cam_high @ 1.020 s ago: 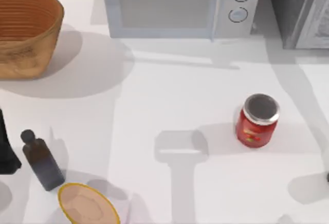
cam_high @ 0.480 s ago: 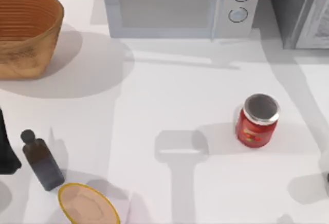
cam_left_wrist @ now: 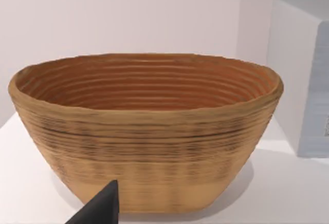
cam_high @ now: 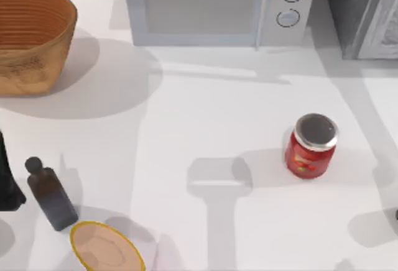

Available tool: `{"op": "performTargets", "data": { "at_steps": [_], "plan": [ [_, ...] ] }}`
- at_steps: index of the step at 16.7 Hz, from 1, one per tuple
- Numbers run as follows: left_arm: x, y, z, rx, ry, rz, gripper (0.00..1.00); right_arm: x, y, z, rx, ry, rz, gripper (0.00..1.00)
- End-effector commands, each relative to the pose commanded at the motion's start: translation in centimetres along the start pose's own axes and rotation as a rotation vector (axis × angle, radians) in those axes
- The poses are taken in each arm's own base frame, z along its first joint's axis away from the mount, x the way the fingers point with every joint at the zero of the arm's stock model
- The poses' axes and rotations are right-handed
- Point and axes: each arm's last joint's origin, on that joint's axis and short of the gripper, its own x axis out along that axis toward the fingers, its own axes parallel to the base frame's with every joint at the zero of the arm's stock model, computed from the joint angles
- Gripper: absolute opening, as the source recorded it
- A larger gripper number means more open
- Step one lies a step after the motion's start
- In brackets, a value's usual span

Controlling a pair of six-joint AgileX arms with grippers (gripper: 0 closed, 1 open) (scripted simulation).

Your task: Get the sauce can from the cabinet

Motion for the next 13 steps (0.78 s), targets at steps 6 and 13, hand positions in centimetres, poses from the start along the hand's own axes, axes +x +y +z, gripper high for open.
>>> {"op": "performTargets", "data": {
  "at_steps": [6,13],
  "plan": [
    [0.00,0.00,0.00,0.000,0.000,0.000,1.00,0.00,0.00,0.00,0.000,0.000,0.000,0.70],
    [0.00,0.00,0.00,0.000,0.000,0.000,1.00,0.00,0.00,0.00,0.000,0.000,0.000,0.17]
  ]
}}
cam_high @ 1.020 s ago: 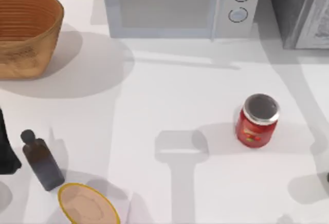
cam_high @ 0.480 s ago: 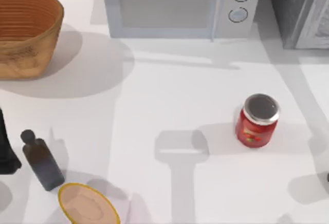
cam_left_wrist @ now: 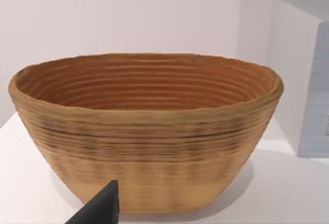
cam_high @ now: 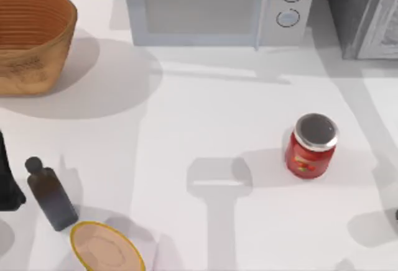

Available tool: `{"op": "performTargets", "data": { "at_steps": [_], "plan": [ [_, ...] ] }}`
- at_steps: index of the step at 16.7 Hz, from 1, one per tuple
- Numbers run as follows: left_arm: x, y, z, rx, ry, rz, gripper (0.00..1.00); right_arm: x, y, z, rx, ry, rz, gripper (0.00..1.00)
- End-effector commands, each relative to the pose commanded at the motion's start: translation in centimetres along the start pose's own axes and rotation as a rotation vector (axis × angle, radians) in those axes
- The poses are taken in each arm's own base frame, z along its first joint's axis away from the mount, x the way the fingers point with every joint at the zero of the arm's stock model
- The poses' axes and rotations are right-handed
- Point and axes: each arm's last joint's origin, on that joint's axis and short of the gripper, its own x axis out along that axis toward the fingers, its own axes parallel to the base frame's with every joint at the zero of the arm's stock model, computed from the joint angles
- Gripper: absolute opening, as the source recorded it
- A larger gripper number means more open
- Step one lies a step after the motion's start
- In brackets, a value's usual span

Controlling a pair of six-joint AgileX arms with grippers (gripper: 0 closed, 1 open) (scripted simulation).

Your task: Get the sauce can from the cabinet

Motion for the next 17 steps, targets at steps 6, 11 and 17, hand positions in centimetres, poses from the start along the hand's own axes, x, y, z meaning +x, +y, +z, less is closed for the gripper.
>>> {"op": "performTargets", "data": {
  "at_steps": [6,11,17],
  "plan": [
    [0.0,0.0,0.0,0.000,0.000,0.000,1.00,0.0,0.0,0.0,0.000,0.000,0.000,0.00],
    [0.0,0.0,0.0,0.000,0.000,0.000,1.00,0.0,0.1,0.0,0.002,0.000,0.002,0.00],
    [0.0,0.0,0.0,0.000,0.000,0.000,1.00,-7.4,1.2,3.2,0.001,0.002,0.001,0.00]
  ]
}}
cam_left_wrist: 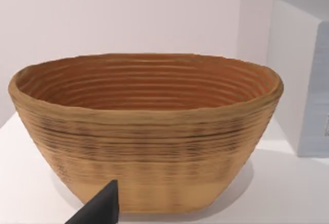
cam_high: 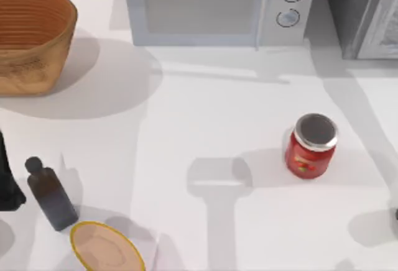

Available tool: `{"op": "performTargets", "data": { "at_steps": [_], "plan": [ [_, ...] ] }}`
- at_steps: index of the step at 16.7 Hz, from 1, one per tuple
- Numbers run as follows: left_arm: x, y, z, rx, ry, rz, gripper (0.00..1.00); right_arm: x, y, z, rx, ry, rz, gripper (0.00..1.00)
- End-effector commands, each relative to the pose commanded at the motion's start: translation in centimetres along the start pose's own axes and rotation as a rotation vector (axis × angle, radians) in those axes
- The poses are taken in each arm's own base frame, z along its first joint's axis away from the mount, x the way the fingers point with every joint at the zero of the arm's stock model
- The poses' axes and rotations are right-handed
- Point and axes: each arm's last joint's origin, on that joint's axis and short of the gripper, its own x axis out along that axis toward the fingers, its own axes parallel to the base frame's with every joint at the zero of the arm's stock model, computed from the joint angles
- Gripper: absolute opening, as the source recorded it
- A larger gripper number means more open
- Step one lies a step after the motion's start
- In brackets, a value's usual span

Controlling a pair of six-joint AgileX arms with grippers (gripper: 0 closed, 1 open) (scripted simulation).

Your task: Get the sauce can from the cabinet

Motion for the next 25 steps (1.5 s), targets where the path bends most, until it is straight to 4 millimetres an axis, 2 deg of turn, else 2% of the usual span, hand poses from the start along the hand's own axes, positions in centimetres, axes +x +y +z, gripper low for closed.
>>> {"op": "performTargets", "data": {
  "at_steps": [3,5,7,12,16,18,20,22,25],
  "plan": [
    [0.0,0.0,0.0,0.000,0.000,0.000,1.00,-7.0,-0.5,2.1,0.001,-0.003,0.000,0.00],
    [0.0,0.0,0.0,0.000,0.000,0.000,1.00,-9.9,-0.9,2.6,0.000,-0.002,0.001,0.00],
    [0.0,0.0,0.0,0.000,0.000,0.000,1.00,-10.7,-1.1,2.7,0.001,-0.002,0.001,0.00],
    [0.0,0.0,0.0,0.000,0.000,0.000,1.00,-10.8,-1.2,2.7,0.005,-0.008,0.000,0.00],
    [0.0,0.0,0.0,0.000,0.000,0.000,1.00,-12.1,-2.5,1.5,0.012,-0.025,0.003,0.00],
    [0.0,0.0,0.0,0.000,0.000,0.000,1.00,-12.9,-3.4,-0.1,0.010,-0.026,0.003,0.00],
    [0.0,0.0,0.0,0.000,0.000,0.000,1.00,-13.7,-4.3,-2.8,0.003,-0.015,0.001,0.00],
    [0.0,0.0,0.0,0.000,0.000,0.000,1.00,-14.3,-5.2,-6.6,-0.007,0.011,-0.001,0.00],
    [0.0,0.0,0.0,0.000,0.000,0.000,1.00,-15.3,-6.5,-14.1,-0.020,0.062,-0.003,0.00]
  ]
}}
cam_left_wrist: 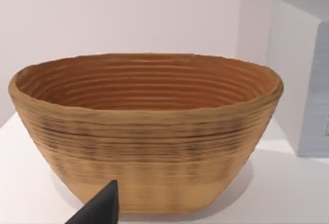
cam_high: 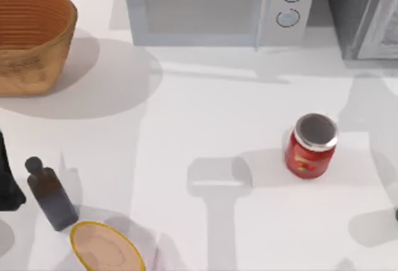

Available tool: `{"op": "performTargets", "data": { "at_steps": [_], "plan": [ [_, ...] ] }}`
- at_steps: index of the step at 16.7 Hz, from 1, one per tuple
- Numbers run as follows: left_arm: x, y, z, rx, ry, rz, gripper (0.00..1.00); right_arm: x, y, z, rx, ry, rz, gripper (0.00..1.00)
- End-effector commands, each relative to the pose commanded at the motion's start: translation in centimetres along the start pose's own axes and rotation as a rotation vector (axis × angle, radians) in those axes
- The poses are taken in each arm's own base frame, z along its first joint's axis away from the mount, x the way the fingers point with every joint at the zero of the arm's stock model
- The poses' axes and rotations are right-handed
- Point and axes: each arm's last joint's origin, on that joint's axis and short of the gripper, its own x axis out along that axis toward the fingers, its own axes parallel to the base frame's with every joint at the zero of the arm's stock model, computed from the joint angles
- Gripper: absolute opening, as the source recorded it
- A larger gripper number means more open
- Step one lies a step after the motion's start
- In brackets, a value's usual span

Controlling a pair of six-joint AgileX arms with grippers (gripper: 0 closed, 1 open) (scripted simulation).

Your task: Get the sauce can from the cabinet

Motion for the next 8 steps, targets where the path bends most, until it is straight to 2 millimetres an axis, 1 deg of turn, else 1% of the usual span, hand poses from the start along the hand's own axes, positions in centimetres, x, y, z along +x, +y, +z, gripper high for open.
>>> {"op": "performTargets", "data": {
  "at_steps": [3,5,7,8],
  "plan": [
    [0.0,0.0,0.0,0.000,0.000,0.000,1.00,-0.4,-0.9,-8.5,-0.003,0.041,0.002,0.00],
    [0.0,0.0,0.0,0.000,0.000,0.000,1.00,-0.7,-1.4,-13.7,0.001,0.046,0.004,0.00],
    [0.0,0.0,0.0,0.000,0.000,0.000,1.00,-0.9,-1.8,-17.9,0.007,0.027,0.007,0.00],
    [0.0,0.0,0.0,0.000,0.000,0.000,1.00,-1.0,-1.9,-19.6,0.010,0.012,0.008,0.00]
  ]
}}
